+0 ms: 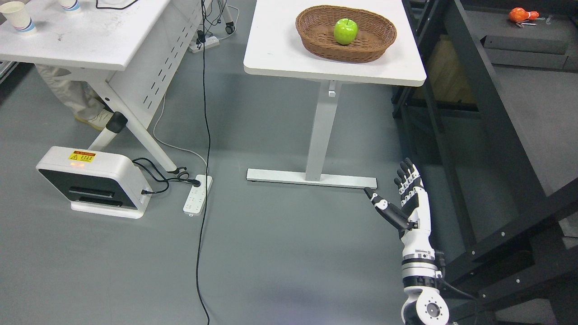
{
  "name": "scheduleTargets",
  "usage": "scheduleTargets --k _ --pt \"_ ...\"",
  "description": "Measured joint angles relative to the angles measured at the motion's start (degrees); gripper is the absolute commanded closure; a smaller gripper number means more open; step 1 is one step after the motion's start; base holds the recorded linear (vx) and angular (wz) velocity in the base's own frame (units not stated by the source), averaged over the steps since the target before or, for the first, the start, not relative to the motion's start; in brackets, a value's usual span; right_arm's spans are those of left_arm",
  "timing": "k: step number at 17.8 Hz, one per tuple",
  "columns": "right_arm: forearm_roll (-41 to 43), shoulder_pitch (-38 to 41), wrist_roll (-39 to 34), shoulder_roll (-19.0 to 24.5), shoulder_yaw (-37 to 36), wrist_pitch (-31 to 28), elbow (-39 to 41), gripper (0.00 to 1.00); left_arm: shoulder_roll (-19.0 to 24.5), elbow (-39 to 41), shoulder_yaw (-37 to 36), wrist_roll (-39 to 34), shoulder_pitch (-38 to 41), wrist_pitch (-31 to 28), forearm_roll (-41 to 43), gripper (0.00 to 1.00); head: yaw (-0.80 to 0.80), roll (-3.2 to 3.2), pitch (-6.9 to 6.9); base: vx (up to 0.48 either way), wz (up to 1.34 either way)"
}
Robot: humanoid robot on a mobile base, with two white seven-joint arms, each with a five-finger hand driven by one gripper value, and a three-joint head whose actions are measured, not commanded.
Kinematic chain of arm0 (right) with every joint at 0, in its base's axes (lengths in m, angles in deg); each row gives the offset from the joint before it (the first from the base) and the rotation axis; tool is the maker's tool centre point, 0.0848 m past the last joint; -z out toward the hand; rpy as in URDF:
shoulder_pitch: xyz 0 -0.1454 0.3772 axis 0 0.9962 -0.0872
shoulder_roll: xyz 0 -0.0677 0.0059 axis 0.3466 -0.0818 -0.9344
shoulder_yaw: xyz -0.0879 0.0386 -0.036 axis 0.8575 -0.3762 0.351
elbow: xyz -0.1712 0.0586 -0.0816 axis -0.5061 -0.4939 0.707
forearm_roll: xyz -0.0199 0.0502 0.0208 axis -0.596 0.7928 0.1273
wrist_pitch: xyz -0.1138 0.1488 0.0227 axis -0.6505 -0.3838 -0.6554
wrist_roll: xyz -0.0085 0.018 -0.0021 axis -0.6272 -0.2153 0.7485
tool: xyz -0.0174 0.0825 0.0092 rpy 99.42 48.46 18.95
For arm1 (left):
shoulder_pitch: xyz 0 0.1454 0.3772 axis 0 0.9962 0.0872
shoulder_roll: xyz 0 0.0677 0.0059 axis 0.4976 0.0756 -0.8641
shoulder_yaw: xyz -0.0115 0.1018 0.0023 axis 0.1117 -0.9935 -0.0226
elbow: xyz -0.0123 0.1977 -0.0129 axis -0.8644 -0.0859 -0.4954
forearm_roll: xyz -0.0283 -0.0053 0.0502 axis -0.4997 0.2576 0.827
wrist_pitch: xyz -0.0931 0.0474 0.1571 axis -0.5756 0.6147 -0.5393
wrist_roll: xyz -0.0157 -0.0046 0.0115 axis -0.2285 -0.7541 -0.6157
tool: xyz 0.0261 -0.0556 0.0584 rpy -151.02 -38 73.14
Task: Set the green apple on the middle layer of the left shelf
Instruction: 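Raise the right hand while driving toward the table with the basket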
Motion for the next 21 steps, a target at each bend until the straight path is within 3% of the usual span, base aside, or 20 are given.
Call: scheduleTargets --k 13,21 --pt "0.92 -0.44 -0.8 0.0 0.21 0.0 -0.02 0.01 0.0 0.0 0.0 0.0 0.0 0.0 0.0 0.0 0.0 0.0 0.0 0.0 0.0" --pt "-19.09 -1.53 5.58 -0.91 0.2 0.53 0.46 0.03 0.0 0.0 0.0 0.0 0.0 -0.01 0.0 0.0 0.0 0.0 0.0 0.002 0.0"
